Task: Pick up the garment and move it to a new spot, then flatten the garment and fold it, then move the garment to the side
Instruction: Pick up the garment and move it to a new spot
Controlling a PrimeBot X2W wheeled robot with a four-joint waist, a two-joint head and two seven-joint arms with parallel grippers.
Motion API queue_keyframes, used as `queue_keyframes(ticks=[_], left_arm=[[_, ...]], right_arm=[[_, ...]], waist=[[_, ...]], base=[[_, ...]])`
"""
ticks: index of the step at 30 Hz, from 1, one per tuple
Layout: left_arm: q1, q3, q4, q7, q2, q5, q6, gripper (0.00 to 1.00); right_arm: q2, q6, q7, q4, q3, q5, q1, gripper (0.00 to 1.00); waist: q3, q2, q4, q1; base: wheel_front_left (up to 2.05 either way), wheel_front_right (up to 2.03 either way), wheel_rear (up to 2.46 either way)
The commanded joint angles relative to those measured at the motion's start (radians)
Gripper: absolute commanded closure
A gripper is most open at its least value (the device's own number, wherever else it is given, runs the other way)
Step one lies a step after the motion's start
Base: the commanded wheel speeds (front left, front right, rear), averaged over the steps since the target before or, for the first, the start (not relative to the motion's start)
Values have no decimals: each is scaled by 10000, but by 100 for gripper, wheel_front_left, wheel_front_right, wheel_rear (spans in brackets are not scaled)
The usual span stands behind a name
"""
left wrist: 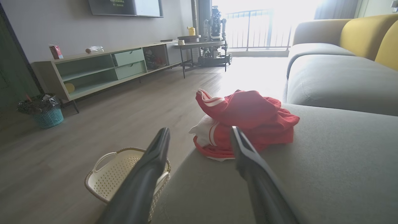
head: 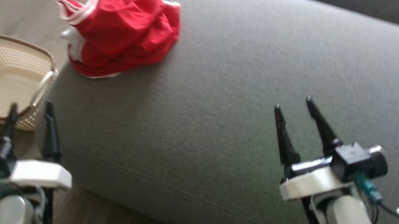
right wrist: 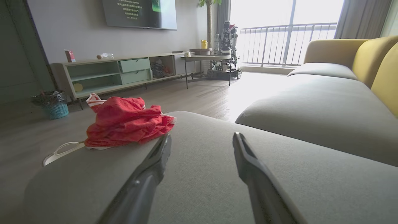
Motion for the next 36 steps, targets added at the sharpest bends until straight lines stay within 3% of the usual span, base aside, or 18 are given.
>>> queue_keyframes(ticks=[1, 5, 10, 15, 23, 35, 36], left_arm=[[-692, 512, -140, -122, 332, -66, -76, 0], [-1667, 709, 775, -38, 839, -244, -393, 0], [-3282, 657, 1810, 803, 1662, -384, -982, 0], [-4966, 628, 2835, 1844, 2140, -890, -1567, 0], [-7355, 356, 5144, 2798, 2838, -1178, -1937, 0], [-9446, -297, 7904, 3750, 3335, -1593, -2172, 0], [-9531, -334, 8083, 3780, 3386, -1573, -2173, 35]], right_arm=[[-62, -2, 97, -554, 173, -127, -596, 0], [-62, -2, 426, -1118, 102, -387, -822, 0], [-62, -2, 746, -1763, -1, -569, -1056, 0], [-62, -2, 984, -2245, -12, -829, -1136, 0], [-62, -2, 1182, -2648, -34, -1051, -1234, 0], [-62, -2, 1244, -2958, 166, -1190, -1324, 0], [-62, -2, 1232, -2947, 166, -1183, -1323, 0]], waist=[[640, 0, -582, 0], [1221, 0, -1002, 0], [1924, 0, -1425, 0], [2500, 0, -1670, 0], [3141, 0, -2035, 0], [3485, 0, -2447, 0], [3482, 0, -2472, 0]], base=[[0, 0, 0], [0, 0, 0], [0, 0, 0], [0, 0, 0], [0, 0, 0], [0, 0, 0], [0, 0, 0]])
